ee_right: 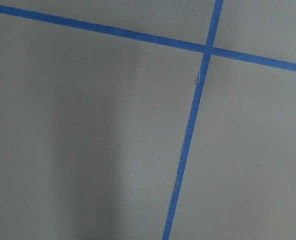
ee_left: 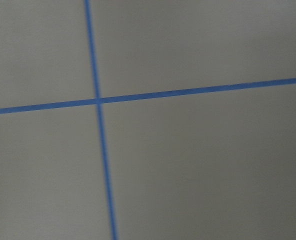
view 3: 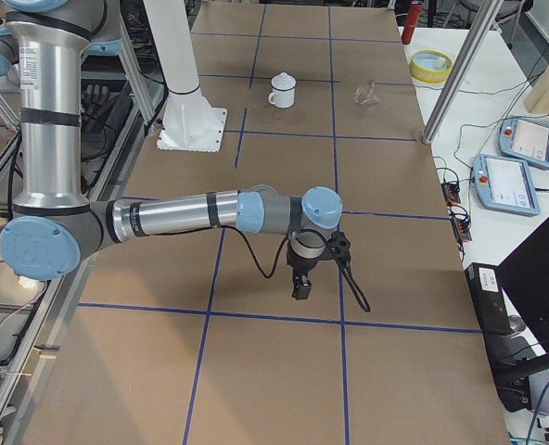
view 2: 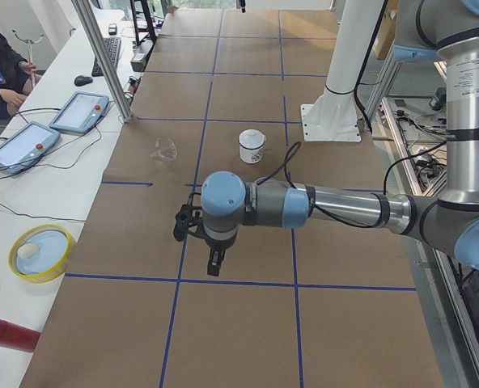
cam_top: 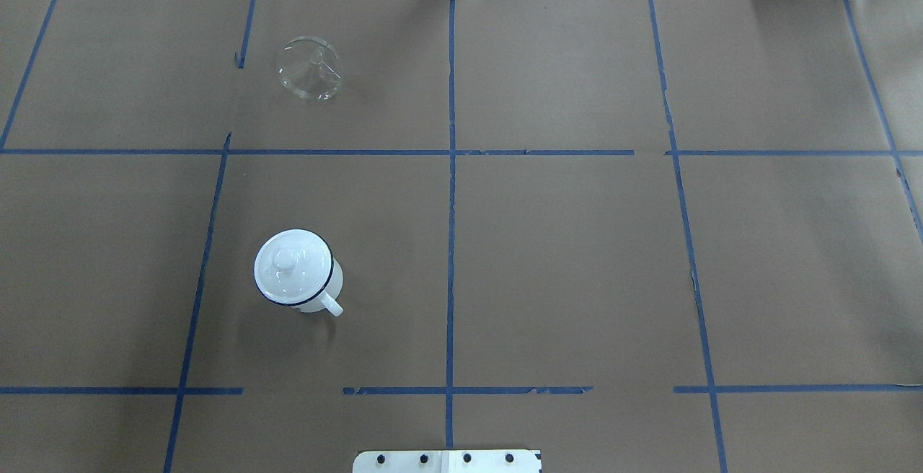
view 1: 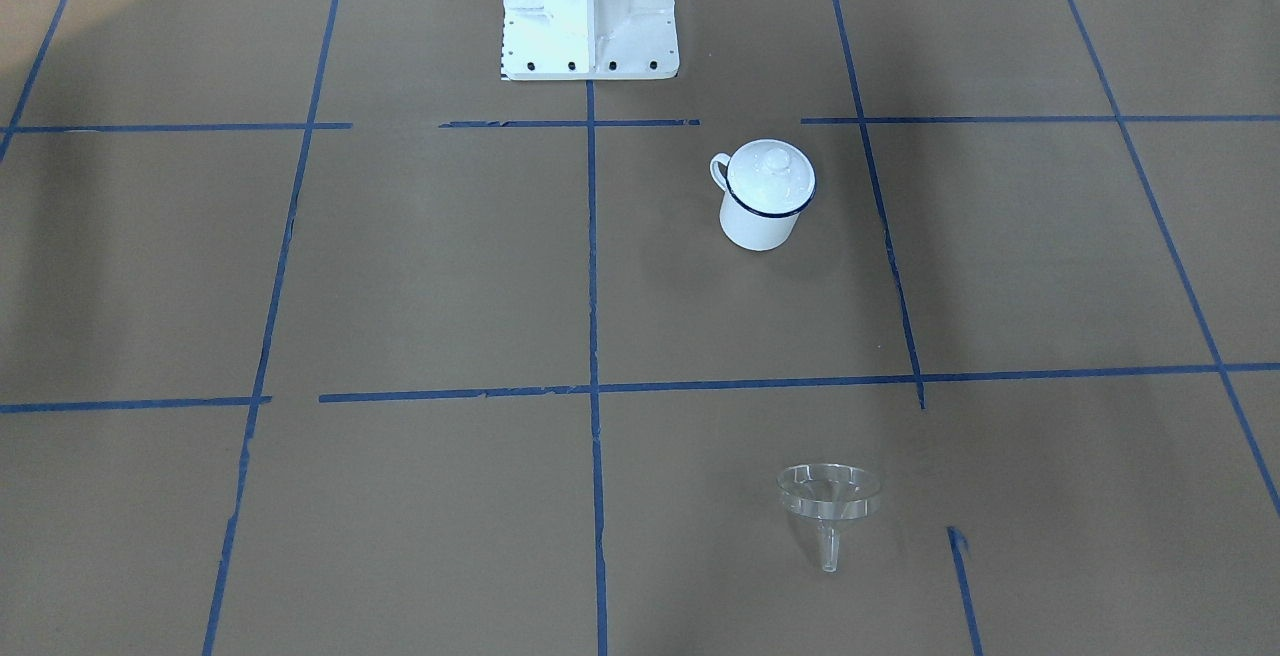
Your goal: Remove funnel from cup
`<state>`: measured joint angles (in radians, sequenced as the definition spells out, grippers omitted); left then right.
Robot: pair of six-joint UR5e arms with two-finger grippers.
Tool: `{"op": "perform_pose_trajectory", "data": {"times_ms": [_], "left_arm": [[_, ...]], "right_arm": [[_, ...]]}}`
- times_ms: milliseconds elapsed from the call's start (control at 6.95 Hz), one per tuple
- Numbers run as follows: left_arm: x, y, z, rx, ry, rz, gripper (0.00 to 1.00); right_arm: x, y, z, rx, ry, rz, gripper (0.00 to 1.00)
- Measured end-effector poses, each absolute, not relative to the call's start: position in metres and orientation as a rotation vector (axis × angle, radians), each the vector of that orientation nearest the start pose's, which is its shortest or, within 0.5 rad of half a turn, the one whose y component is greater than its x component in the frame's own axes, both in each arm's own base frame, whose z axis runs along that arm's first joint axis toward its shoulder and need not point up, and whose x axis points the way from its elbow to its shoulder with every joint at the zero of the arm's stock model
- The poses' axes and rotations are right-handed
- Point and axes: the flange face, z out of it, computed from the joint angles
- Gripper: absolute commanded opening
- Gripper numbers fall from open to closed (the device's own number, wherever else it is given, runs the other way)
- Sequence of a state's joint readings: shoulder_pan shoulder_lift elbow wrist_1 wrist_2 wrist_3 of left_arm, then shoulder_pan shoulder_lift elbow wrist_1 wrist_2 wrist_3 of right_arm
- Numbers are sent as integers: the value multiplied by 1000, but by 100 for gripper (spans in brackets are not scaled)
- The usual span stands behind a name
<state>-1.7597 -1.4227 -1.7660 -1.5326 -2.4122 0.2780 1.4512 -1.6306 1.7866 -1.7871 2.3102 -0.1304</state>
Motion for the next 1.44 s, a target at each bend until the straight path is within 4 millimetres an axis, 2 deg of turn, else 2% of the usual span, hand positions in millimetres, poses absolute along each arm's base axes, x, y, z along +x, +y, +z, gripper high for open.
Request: {"op": "perform_pose_trajectory", "data": {"times_ms": [144, 288, 432, 719, 1007, 1438], "left_arm": [[-151, -406, 641, 167, 740, 40, 100], [-154, -405, 648, 105, 698, -65, 100], [-149, -407, 648, 68, 684, -133, 100], [-137, -413, 647, 43, 694, -154, 100], [-131, -416, 642, 47, 738, -150, 100], [-130, -420, 620, 92, 748, -132, 100]], "right_arm": [[11, -462, 605, -54, -741, -216, 100], [11, -462, 605, -54, -741, -216, 100], [11, -462, 606, -54, -741, -216, 100], [11, -462, 606, -55, -741, -216, 100], [11, -462, 606, -55, -741, -216, 100], [11, -462, 605, -54, -741, -216, 100]]}}
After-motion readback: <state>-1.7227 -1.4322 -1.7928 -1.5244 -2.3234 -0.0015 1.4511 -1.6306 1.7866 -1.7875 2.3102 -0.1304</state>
